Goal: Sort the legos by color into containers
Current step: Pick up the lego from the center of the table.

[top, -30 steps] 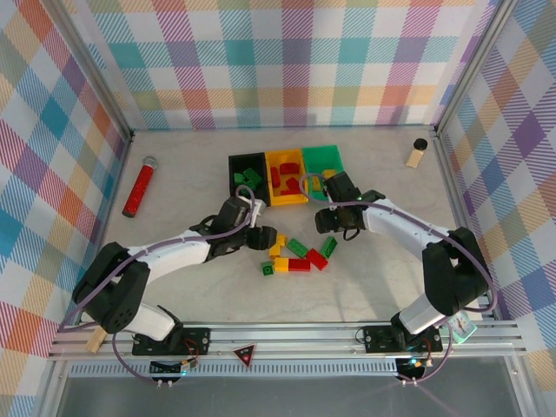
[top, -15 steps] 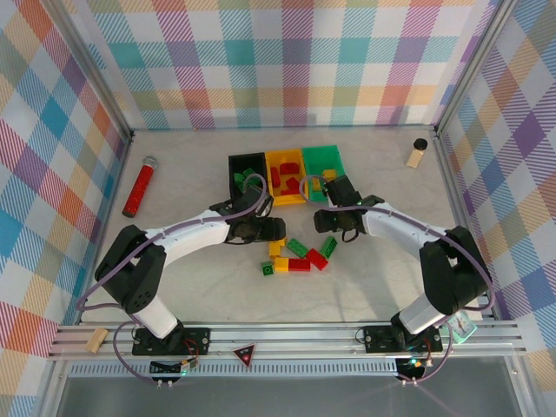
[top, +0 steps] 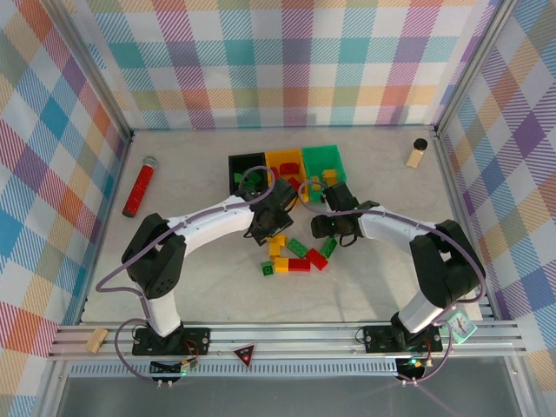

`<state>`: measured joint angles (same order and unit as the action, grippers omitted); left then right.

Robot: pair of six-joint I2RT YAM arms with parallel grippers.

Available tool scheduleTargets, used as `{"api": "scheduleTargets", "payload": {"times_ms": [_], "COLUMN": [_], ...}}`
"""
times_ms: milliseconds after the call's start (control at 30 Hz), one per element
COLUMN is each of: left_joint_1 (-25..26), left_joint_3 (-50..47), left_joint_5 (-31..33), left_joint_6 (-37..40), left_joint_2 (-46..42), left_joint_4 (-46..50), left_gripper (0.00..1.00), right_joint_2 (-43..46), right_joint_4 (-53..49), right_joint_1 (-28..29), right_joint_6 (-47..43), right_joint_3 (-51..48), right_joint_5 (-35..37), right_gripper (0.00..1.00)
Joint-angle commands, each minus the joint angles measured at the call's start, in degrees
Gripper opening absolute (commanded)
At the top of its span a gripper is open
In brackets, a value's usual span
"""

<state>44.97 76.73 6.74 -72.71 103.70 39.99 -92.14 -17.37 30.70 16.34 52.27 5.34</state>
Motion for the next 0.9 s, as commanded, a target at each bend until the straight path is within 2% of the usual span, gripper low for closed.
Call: {"api": "scheduleTargets", "payload": {"times_ms": [0,67,267,500,700,867], "left_joint_1": [0.6,0.7,0.9,0.8,0.7,0.5], "left_joint_3": [-1.2,-1.9,0.3,4.8,5.6,6.2], "left_joint_5": [-1.6,-3.0,-3.8,-4.9,-5.6,-5.1], "left_joint_6": [-10.7,-13.1,-16.1,-18.2,-19.1,-18.2], "left_joint_2": [2.5,3.6,7.2,11.9,13.4,14.0], "left_joint_4": [2.1,-0.8,-0.6,4.9,4.8,4.9], "left_gripper": [0.66,0.66,0.66,0.66,0.65,0.58], "right_joint_2": [-0.4,-0.5,-0.6,0.2,0.9,1.6], "right_joint_4": [2.2,2.4,2.6,2.6,2.6,2.8], "right_joint_1": [-0.3,-0.3,-0.3,-0.3,-0.3,-0.3], "right_joint_6": [1.4,1.7,2.0,2.0,1.9,1.8], "right_joint_3": [-0.3,-0.4,-0.5,-0.9,-1.1,-1.4], "right_joint_5": [-0.7,-0.4,0.1,0.5,0.8,1.2], "right_gripper": [0.61,0.61,0.61,0.62,0.62,0.62]}}
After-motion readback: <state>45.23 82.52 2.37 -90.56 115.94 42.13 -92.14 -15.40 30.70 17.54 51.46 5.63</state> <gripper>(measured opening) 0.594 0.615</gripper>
